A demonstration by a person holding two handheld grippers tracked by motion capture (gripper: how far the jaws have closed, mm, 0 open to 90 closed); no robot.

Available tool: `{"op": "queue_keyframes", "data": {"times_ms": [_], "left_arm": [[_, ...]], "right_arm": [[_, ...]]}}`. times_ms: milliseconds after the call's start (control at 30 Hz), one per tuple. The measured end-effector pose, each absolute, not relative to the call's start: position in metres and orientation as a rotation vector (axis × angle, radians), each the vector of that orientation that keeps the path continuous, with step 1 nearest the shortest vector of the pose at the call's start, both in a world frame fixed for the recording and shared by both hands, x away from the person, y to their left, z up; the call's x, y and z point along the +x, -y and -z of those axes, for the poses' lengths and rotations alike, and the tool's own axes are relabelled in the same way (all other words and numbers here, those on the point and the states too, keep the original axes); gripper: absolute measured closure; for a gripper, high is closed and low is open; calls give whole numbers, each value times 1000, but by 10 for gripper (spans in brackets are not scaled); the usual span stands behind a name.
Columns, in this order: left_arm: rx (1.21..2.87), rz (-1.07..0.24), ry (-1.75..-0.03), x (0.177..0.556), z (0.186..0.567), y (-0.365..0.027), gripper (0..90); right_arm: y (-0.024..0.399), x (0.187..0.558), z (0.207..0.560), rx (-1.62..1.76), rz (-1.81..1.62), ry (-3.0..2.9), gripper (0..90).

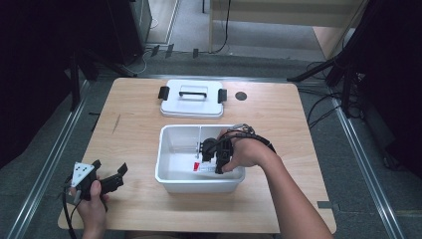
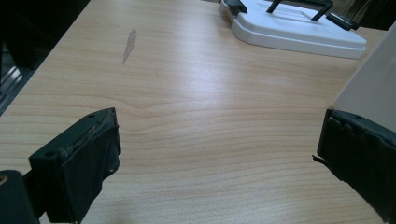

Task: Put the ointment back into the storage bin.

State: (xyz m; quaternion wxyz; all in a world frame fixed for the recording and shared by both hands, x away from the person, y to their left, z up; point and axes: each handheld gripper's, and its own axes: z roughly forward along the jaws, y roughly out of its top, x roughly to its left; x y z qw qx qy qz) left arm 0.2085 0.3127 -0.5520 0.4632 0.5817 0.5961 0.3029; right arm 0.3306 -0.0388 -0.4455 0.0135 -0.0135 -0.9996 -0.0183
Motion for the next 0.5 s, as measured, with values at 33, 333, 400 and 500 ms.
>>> {"op": "queue_keyframes", "data": {"times_ms": [33,333,400,500], "left_arm": [[1429,-744,-1465,208,552,-313,3],[1428,-743,-1466,208,552,-313,3],[1430,-744,-1466,209,552,-313,3],[1429,-743,-1466,209,552,-313,3]], "right_arm": [[38,330,447,-50,45,3112,715],[32,331,456,-109,-24,3105,715],[31,331,457,-108,-33,3104,715],[31,331,458,-116,-41,3104,714]]}}
